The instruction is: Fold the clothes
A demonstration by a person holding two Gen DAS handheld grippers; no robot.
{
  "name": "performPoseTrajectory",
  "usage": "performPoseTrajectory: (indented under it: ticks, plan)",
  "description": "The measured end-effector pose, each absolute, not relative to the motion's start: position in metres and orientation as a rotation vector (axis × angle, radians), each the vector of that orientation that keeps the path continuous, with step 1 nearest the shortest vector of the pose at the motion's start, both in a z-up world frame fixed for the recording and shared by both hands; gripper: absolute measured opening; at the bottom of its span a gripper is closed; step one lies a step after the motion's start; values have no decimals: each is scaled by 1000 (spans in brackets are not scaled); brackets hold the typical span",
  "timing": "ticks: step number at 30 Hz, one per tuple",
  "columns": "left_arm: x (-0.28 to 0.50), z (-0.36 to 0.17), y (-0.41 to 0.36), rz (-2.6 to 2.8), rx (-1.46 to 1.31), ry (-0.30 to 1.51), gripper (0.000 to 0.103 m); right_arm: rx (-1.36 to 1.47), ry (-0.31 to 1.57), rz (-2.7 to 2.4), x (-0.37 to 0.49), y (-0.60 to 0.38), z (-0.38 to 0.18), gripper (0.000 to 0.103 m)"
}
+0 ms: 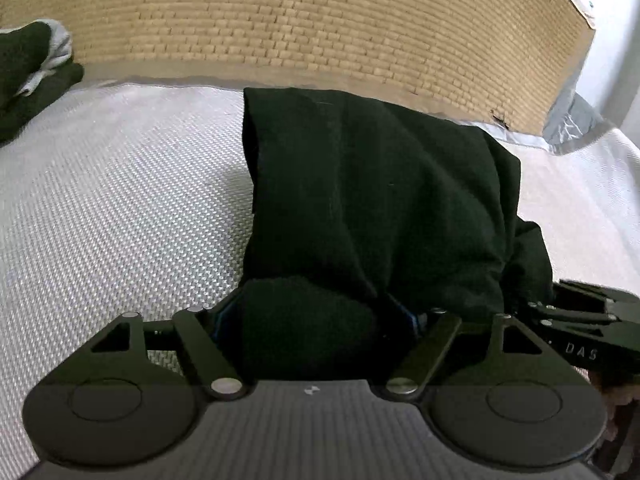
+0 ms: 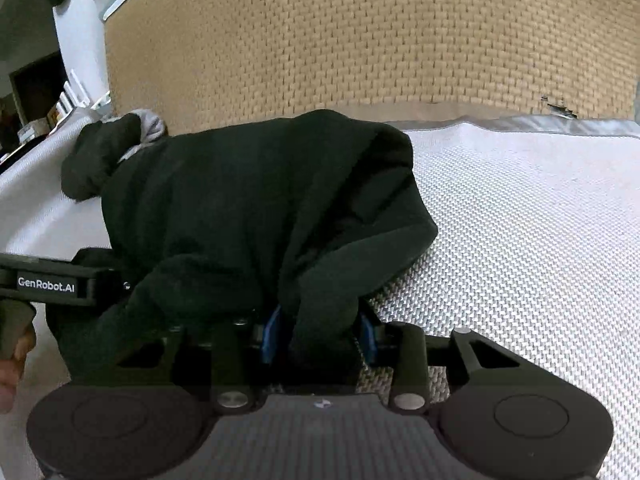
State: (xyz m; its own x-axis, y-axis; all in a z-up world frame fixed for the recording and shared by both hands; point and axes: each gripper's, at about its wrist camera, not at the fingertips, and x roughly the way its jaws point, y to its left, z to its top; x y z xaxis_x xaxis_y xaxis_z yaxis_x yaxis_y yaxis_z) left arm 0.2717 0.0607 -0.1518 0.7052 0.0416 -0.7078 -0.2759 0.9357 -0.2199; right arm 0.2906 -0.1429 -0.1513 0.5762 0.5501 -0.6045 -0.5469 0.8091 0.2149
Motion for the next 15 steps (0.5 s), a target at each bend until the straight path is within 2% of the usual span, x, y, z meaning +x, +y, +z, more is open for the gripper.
performPoseTrajectory:
  ticks: [15]
  plan:
    - [266,-148,48,258,-319,777,77,-34,686,636,286,-139,-145,41]
